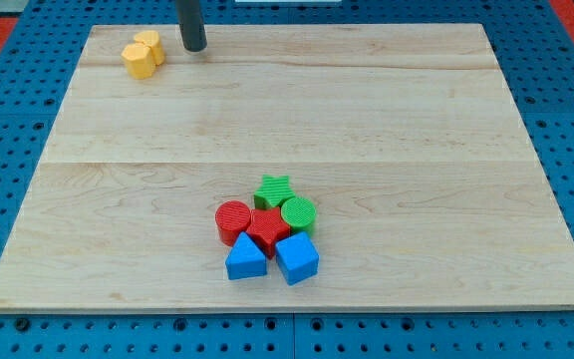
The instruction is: Move the blue triangle along with blue cube a bit right
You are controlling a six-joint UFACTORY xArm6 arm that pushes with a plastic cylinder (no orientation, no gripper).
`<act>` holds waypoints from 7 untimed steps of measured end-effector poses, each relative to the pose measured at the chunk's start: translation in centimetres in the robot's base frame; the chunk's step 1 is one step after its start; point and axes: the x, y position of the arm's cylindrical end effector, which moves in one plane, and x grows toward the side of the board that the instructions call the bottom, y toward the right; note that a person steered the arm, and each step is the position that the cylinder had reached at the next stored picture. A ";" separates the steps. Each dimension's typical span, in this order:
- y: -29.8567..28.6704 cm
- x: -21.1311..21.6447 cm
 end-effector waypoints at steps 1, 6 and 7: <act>0.8 4.4; -2.3 31.3; -0.5 33.9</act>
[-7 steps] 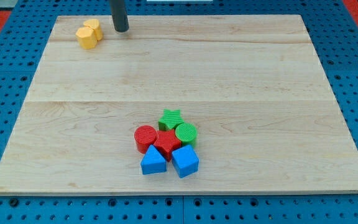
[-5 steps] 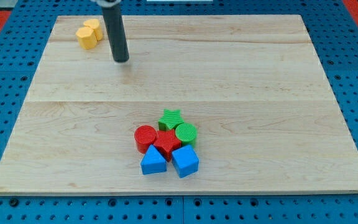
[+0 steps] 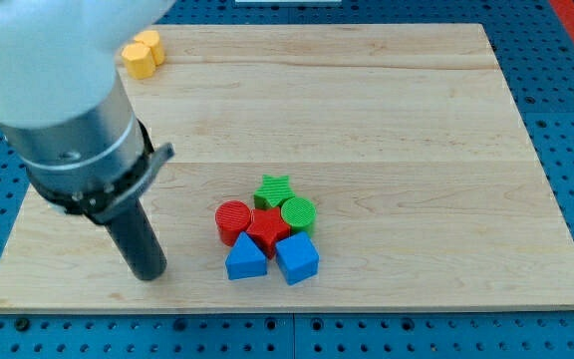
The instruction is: Move the blue triangle along with blue cube a bit right
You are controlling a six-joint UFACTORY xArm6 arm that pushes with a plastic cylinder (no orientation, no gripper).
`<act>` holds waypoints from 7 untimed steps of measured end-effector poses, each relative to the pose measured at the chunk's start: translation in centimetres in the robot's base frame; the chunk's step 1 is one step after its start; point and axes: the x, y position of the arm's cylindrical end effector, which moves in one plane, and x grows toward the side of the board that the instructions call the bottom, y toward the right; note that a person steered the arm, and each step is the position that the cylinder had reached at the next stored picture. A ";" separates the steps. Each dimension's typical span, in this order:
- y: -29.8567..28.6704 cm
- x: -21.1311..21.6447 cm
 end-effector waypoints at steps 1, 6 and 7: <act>0.0 0.3; 5.3 0.4; 6.6 0.4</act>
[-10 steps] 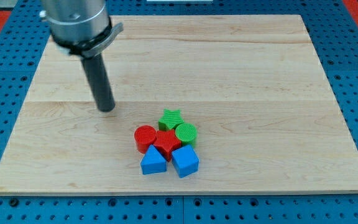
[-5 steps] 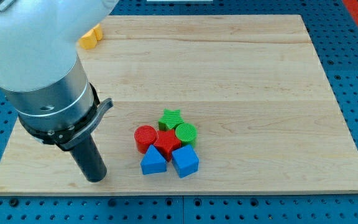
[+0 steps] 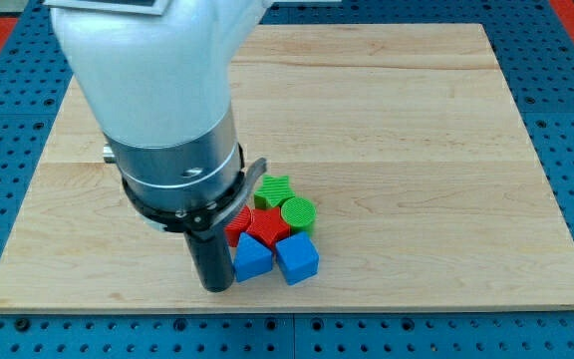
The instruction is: Move the blue triangle along with blue cube a bit right
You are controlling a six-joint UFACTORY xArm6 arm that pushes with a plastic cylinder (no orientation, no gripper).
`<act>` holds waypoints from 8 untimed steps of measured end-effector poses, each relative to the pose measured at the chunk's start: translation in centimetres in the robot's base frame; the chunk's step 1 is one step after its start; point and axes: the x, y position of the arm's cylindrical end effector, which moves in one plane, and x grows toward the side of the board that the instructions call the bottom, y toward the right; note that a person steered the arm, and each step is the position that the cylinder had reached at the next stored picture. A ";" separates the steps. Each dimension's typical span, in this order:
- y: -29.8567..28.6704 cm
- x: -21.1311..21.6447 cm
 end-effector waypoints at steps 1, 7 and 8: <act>1.7 0.0; 13.7 -1.3; 17.6 -2.0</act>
